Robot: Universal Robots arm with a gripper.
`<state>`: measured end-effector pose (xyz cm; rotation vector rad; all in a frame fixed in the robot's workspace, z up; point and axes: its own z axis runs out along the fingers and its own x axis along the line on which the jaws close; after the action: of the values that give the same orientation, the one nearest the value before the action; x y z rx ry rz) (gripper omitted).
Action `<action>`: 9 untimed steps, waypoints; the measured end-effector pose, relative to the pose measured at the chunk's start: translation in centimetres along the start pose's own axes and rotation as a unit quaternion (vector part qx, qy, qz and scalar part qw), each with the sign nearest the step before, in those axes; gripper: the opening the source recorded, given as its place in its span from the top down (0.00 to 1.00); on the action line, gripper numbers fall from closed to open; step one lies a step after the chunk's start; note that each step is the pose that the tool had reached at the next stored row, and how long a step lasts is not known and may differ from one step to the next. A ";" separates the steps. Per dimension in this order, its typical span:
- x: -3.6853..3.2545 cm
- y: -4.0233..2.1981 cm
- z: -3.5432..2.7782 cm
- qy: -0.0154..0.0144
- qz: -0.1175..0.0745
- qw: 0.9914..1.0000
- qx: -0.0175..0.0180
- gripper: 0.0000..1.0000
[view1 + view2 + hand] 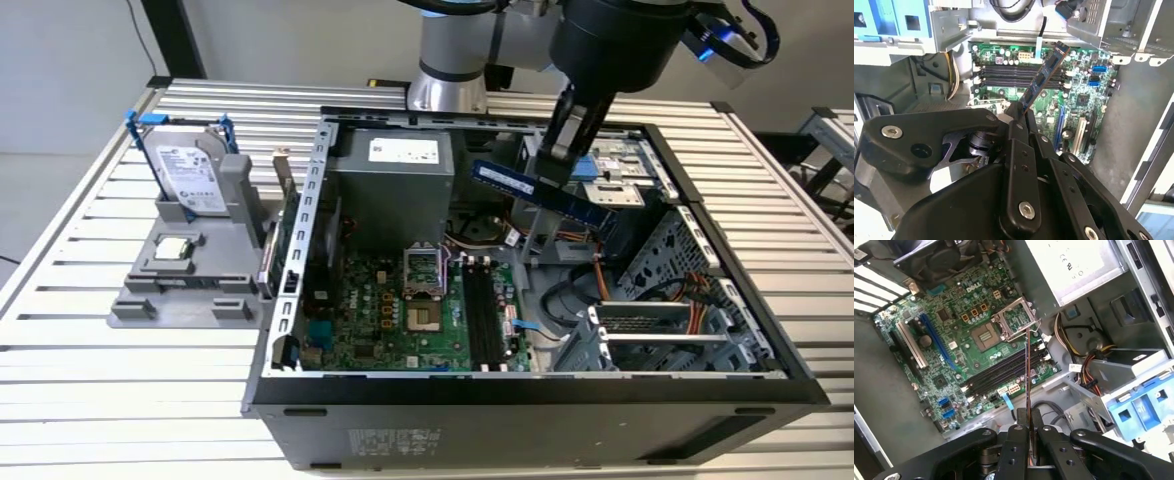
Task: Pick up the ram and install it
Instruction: 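Pick up the ram and move it above insertion slot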
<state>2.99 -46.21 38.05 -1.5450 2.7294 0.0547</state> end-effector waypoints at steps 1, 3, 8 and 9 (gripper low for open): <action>0.00 0.00 0.00 0.000 0.004 1.000 0.000 1.00; 0.00 0.00 0.00 0.000 0.013 1.000 0.000 1.00; 0.00 0.00 0.00 -0.001 0.030 1.000 0.001 1.00; 0.00 0.00 0.01 -0.001 0.032 0.999 0.001 1.00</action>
<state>2.99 -46.21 38.05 -1.4549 2.7771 0.0546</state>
